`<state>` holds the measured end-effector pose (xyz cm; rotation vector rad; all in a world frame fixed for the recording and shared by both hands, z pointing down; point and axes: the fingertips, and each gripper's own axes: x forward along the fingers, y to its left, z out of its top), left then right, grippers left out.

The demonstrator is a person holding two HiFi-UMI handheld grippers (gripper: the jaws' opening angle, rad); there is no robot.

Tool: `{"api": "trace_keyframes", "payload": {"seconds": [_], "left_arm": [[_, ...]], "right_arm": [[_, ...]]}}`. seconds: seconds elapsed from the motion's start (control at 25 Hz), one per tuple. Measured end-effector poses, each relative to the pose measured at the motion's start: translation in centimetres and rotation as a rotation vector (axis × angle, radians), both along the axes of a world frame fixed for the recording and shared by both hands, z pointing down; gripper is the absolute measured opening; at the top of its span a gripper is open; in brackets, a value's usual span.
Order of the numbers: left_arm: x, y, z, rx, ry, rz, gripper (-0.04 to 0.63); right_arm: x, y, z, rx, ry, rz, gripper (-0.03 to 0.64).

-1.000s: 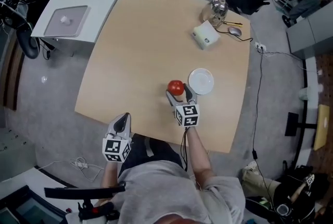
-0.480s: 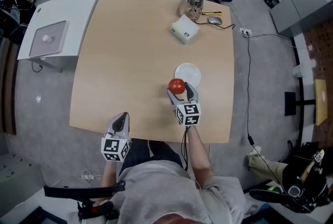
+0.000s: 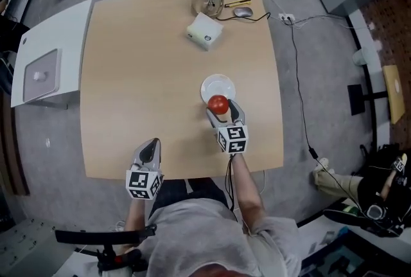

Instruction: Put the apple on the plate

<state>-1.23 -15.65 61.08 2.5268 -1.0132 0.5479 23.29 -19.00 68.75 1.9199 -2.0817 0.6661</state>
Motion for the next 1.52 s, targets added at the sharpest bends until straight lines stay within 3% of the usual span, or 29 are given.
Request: {"api": "trace_keyframes", "payload": {"seconds": [0.64,1.52], "left_arm": [[3.0,-3.1,1.4,-0.048,-0.016,0.083,0.02],[3.1,-5.4,2.6,-0.076,-0.03,0.065,0.02]], "right_arm": [[3.1,-1.8,2.6,-0.058,-0.011,0.075,0.374],[3.9,-3.9,5.7,-0.131,-0.025,0.088,0.377]]}}
